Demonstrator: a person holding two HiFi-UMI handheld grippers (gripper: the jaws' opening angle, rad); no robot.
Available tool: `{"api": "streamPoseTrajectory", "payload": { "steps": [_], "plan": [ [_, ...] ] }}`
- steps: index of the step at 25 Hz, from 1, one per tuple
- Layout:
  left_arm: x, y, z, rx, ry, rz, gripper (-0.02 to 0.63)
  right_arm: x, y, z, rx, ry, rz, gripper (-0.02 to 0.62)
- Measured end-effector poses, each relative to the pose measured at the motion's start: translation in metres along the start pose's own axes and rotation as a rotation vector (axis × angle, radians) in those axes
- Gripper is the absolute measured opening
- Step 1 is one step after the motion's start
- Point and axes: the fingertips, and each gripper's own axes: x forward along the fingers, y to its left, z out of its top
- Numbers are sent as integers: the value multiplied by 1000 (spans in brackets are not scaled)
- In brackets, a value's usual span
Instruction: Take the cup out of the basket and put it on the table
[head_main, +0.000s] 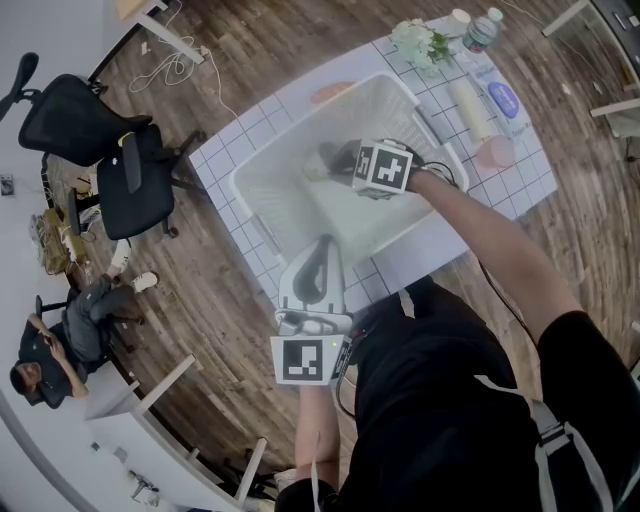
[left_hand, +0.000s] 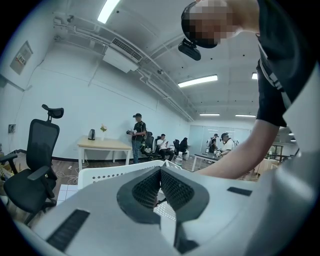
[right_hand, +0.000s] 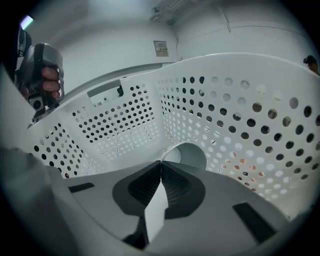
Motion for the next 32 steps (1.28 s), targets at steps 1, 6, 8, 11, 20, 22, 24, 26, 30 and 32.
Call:
{"api": "streamPoseTrajectory", "payload": {
  "steps": [1,6,8,11,20,22,24,26,30,32],
  "plan": [
    [0,0,0,0,-1,1,9,-1,0,0,-12,8,-8,21],
    [0,-1,1,6,-8,1,9,-6,7,3,-68,19,-21,21],
    [0,-2,1,10,-9,-2,9,-12,10,9,-83,3,-26,21],
    [0,-6,4,15,-14,-6,9,-22,16,21,-124,-29,-33,21],
    [0,-20,9,23,-24,-19,9,-60,20,51,-155,-118,-101,21],
    [-1,-22,9,24,-25,-20,9,-69,23,57,-164,-135,-110,21],
    [-2,-25,10,24,-29,-22,9,-77,26,64,-176,-157,-117,21],
    [-2,-27,10,25,-32,-22,9,-87,32,72,-185,-184,-119,21],
    [-2,-33,13,29,-40,-25,9,-104,42,84,-199,-228,-118,21],
    [-3,-37,16,34,-44,-27,9,-112,46,86,-201,-244,-121,21]
  ]
}}
